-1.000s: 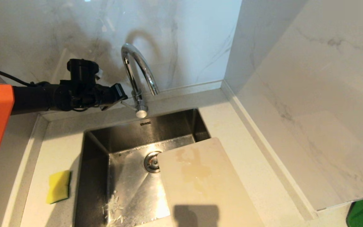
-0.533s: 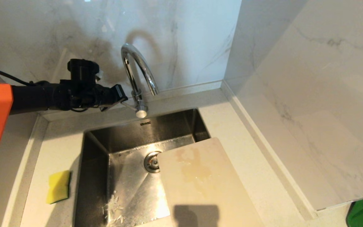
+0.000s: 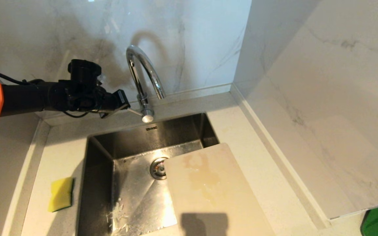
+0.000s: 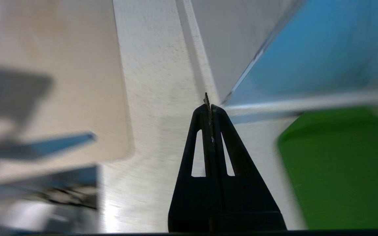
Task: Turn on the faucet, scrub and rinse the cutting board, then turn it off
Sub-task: Turn on the tap
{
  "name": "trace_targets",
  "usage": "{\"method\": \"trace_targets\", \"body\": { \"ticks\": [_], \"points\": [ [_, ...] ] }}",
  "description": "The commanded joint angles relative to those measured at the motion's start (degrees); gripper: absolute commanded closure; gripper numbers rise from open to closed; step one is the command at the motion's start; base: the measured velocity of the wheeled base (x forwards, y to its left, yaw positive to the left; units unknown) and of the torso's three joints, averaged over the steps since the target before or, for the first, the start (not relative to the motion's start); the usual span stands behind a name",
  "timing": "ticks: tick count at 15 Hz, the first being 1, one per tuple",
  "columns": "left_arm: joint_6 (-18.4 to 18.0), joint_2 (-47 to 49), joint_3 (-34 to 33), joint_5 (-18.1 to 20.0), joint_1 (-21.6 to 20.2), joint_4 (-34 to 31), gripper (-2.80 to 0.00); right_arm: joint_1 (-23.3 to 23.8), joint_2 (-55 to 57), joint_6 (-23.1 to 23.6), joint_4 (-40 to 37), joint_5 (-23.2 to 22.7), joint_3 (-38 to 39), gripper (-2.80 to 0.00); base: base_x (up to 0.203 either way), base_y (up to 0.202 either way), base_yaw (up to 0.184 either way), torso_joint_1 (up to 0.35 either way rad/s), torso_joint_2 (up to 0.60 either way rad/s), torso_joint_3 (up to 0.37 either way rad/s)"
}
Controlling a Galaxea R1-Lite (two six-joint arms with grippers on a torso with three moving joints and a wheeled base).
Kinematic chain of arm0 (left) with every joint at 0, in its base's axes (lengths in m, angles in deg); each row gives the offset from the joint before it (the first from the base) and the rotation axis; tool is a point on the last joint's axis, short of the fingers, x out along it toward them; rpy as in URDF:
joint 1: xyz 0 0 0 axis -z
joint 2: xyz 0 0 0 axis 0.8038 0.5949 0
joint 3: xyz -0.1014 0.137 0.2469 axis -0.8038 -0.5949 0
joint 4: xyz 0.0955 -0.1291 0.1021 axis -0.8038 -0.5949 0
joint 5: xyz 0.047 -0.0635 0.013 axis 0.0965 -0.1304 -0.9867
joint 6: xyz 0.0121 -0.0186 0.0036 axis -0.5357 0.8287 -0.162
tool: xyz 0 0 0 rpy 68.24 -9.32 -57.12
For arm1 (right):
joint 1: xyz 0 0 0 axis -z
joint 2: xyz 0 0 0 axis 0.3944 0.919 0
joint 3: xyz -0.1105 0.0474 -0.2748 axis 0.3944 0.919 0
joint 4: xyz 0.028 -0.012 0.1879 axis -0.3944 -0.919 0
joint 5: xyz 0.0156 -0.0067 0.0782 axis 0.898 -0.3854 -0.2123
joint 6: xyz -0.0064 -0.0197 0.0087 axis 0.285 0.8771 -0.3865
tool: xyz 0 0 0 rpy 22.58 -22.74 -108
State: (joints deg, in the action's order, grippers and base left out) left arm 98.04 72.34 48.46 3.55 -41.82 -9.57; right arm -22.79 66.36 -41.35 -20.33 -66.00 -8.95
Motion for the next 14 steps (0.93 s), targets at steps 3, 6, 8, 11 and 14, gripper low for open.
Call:
{"method": "trace_targets", "body": {
  "ticks": [3,6,8,11,14],
  "points": [
    [0.35,-1.56,-0.36,0.23,0.32,-0.02,0.00,0.00,-0.09,-15.13,0.00,0.00,0.00,0.00,0.000,0.000,0.000,0.000,0.00,0.000],
    [1.06,-2.55,-2.30,0.25,0.84,-0.02,0.00,0.00,-0.09,-15.13,0.00,0.00,0.00,0.00,0.000,0.000,0.000,0.000,0.00,0.000],
    [1.16,-3.40,-3.83,0.25,1.26,-0.02,0.00,0.00,-0.09,-15.13,0.00,0.00,0.00,0.00,0.000,0.000,0.000,0.000,0.00,0.000],
    [1.28,-4.80,-6.59,0.25,2.06,-0.01,0.00,0.00,-0.09,-15.13,0.00,0.00,0.00,0.00,0.000,0.000,0.000,0.000,0.00,0.000],
    [2.11,-6.51,-9.90,0.11,2.55,0.16,0.00,0.00,-0.09,-15.13,0.00,0.00,0.00,0.00,0.000,0.000,0.000,0.000,0.00,0.000]
  ]
}}
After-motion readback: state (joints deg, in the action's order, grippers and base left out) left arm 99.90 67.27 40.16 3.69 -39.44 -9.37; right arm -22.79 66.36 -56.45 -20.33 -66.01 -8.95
